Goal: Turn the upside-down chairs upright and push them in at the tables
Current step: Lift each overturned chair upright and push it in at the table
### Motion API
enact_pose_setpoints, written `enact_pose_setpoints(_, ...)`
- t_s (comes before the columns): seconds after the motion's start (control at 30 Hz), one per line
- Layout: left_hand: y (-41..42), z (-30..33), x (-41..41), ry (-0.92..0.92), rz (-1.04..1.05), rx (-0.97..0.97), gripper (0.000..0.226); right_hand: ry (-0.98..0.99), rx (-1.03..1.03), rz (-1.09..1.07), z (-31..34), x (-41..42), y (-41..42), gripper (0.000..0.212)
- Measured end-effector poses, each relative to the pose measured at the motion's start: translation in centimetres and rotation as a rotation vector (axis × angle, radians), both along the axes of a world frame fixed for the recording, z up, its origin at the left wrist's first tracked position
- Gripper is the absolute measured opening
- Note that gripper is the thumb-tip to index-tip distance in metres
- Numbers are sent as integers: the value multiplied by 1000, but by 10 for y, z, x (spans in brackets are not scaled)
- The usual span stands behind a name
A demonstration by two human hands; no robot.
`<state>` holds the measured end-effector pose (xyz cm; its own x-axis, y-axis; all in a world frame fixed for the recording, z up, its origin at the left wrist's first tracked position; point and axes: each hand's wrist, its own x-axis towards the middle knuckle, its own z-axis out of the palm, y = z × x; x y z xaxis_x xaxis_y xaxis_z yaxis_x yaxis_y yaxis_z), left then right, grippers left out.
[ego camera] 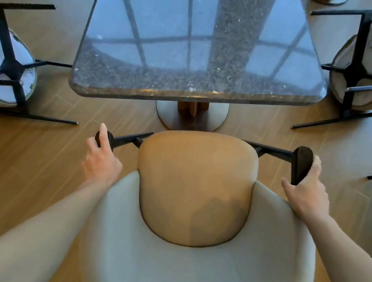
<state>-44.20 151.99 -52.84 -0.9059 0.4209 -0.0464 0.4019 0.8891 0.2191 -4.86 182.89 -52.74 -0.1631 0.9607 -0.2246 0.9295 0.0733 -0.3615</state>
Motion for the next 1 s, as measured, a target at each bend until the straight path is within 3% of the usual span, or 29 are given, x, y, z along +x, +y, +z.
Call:
enact_pose_setpoints(0.17,18,-5,3,-29,44,-174,116,3,-17,-9,-12,-17,25,92)
enact_pose_setpoints(0.33,13,-4,35,-82,44,-342,116,0,-121,24,-12,-52,67,87)
enact_pose_setpoints(0.5,-4,-2,42,-229,238,-163,129,-49,-140,26,-17,-84,99,82)
enact_pose_setpoints(0.8,0,-8,30,-215,247,-119,121,-59,-159,-29,-20,-83,102,54)
enact_pose_setpoints(1.0,-2,-4,27,-223,224,-110,120,126,-288,-117,-9,-51,74,94)
